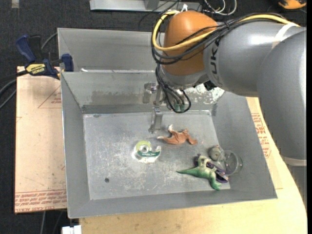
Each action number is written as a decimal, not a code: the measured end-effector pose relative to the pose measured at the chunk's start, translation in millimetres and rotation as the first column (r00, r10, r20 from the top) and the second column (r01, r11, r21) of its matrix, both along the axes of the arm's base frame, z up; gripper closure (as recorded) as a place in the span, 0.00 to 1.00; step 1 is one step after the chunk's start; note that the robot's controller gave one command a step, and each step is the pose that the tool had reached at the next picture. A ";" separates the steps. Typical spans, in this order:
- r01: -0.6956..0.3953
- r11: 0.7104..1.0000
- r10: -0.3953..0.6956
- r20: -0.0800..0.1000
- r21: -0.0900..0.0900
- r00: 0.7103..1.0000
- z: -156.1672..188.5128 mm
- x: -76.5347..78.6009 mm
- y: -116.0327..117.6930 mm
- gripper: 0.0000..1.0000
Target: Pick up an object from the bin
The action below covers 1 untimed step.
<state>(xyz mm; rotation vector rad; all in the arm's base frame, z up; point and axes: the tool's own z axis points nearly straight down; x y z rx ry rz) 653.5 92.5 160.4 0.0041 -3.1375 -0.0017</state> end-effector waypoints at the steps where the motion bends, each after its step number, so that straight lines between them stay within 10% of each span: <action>1: 0.002 1.000 -0.002 0.006 0.001 1.000 5.1 1.1 -0.6 0.00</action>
Offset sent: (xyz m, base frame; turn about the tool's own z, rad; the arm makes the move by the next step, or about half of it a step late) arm -0.0763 0.0076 -0.0904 -0.2080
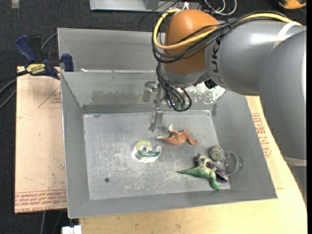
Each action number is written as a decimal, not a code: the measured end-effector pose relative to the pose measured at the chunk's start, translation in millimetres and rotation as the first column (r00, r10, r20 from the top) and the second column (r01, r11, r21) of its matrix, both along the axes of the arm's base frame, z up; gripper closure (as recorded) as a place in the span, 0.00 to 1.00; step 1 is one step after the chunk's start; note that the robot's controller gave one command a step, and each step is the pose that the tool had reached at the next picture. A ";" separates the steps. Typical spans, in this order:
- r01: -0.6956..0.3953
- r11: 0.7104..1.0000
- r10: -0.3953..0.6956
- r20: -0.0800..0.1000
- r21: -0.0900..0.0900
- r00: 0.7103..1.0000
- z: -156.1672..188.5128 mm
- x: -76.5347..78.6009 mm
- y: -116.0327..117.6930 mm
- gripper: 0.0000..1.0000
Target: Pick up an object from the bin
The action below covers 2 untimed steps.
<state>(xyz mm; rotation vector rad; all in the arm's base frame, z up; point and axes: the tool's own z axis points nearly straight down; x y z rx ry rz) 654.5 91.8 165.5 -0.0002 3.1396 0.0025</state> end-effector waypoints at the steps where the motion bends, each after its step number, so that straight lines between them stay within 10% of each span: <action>1: -0.197 0.980 0.197 -0.004 0.001 0.980 -91.1 -73.4 7.6 0.00; 2: -0.204 0.979 0.204 0.007 0.000 0.979 -52.2 -63.9 7.1 0.00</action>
Offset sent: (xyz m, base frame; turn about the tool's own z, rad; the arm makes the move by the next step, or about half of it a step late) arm -0.0656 0.0060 -0.0546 -0.2072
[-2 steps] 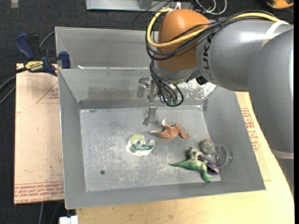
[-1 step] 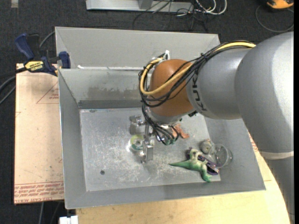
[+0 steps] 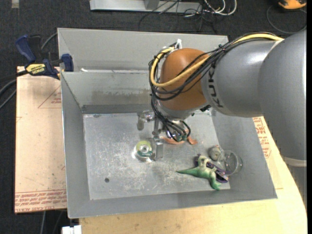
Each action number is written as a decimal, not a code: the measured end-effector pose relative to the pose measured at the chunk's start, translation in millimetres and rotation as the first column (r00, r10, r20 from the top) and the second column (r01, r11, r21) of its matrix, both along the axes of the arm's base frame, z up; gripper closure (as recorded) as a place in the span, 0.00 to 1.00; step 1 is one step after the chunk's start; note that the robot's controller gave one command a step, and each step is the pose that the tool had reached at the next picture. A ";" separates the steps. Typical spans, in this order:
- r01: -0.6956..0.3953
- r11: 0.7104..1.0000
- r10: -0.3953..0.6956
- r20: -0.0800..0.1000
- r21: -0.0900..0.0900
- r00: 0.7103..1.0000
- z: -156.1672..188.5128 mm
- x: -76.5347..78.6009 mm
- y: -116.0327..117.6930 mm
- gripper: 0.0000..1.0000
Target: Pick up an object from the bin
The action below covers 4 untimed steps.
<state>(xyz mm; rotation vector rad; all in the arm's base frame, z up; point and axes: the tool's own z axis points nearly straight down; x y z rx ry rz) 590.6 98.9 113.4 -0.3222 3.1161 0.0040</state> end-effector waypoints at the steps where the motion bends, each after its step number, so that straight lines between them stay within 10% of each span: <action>1: 0.008 1.000 -0.008 -0.011 0.000 1.000 -39.7 -9.5 0.9 0.00; 2: 0.046 0.999 -0.046 -0.001 0.002 0.999 -42.5 -13.2 -5.0 0.00; 3: 0.010 1.000 -0.010 -0.009 0.002 1.000 -39.9 -9.1 1.0 1.00; 4: 0.010 1.000 -0.010 -0.009 0.002 1.000 -39.9 -9.1 1.0 1.00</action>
Offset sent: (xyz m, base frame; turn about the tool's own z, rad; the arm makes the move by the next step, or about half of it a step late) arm -0.0149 -0.0085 -0.0434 0.0598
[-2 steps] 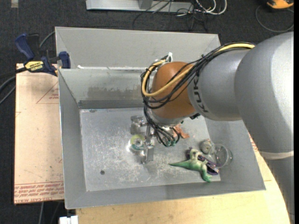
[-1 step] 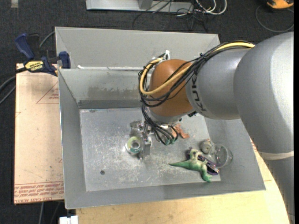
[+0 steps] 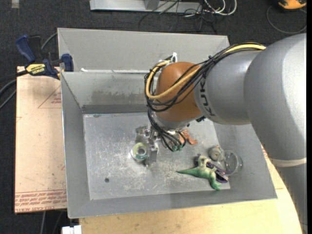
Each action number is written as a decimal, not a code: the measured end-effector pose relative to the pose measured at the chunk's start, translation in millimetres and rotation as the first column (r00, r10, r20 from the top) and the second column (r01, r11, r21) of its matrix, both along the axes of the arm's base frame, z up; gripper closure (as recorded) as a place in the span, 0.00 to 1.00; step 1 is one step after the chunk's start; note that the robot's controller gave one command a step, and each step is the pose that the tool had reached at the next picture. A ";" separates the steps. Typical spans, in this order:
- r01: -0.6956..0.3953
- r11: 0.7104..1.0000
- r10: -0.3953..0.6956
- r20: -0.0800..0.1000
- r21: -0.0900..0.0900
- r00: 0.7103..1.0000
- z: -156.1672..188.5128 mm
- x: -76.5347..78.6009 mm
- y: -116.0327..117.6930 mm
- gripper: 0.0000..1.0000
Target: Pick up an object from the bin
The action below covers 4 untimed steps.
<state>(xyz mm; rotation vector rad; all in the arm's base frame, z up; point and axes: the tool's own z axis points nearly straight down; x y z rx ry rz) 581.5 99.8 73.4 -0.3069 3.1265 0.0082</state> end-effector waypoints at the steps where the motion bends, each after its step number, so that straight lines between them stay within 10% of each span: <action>1: 0.000 1.000 0.000 -0.004 -0.001 1.000 3.0 -1.3 -0.2 1.00; 4: 0.000 1.000 0.000 -0.002 0.000 1.000 77.4 -0.6 0.6 1.00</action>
Offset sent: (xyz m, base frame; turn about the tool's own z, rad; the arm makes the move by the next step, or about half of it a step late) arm 0.0000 0.0000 0.1090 0.0000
